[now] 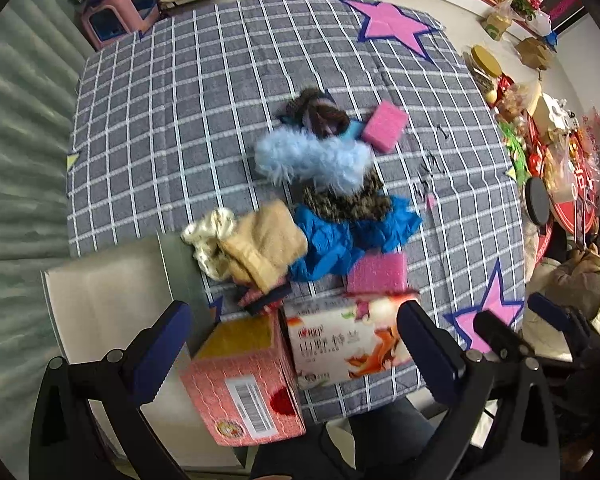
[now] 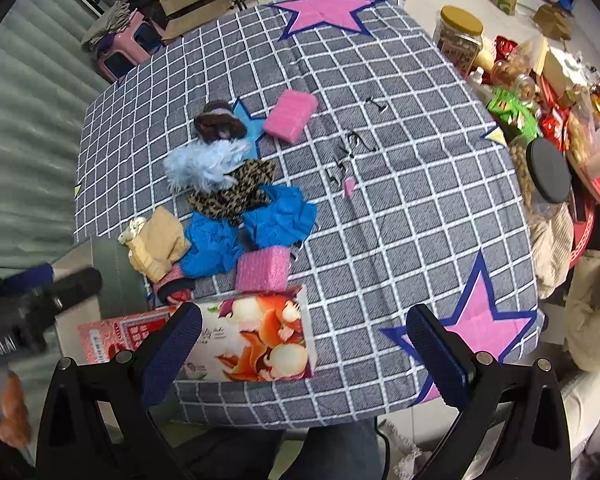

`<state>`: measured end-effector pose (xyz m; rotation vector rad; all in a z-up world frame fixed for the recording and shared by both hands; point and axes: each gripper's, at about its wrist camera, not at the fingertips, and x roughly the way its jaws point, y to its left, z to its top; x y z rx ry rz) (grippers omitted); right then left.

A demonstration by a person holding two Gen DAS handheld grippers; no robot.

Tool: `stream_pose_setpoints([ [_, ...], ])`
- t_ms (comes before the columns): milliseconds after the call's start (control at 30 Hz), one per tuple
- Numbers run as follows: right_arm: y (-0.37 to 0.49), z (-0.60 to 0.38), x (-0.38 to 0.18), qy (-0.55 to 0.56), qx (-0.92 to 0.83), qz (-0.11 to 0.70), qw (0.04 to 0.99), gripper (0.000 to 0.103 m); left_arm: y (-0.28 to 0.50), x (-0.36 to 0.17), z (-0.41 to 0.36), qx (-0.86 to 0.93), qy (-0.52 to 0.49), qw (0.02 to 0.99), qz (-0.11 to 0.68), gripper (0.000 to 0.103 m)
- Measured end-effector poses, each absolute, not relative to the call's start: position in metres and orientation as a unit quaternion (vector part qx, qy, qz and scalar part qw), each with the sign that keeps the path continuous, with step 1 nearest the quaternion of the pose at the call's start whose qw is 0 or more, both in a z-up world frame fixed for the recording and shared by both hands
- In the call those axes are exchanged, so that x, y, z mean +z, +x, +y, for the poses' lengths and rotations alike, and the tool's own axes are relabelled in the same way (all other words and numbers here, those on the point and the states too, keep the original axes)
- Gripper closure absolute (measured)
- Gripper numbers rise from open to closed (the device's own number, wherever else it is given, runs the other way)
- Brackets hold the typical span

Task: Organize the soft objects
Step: 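Move both tools toward the pile of soft items, then grasp the striped knit mitten with the left tool while the right tool grasps the pink foam block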

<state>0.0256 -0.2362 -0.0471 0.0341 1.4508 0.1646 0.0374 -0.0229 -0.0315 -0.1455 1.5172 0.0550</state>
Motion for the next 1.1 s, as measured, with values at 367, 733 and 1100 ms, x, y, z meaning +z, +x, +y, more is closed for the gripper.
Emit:
stream_pose_setpoints([
  [367, 0.054, -0.251, -0.063, 0.006, 0.062, 0.662, 0.747, 0.0, 0.12, -0.051, -0.027, 0.053, -0.05, 0.738, 0.671, 0.0],
  [733, 0.07, -0.261, -0.095, -0.003, 0.07, 0.687, 0.723, 0.0, 0.216, -0.154, -0.044, 0.115, -0.078, 0.707, 0.694, 0.001],
  [1100, 0.122, -0.257, -0.112, -0.058, 0.107, 0.67, 0.733, 0.0, 0.228, -0.192, -0.017, 0.102, -0.112, 0.67, 0.727, 0.035],
])
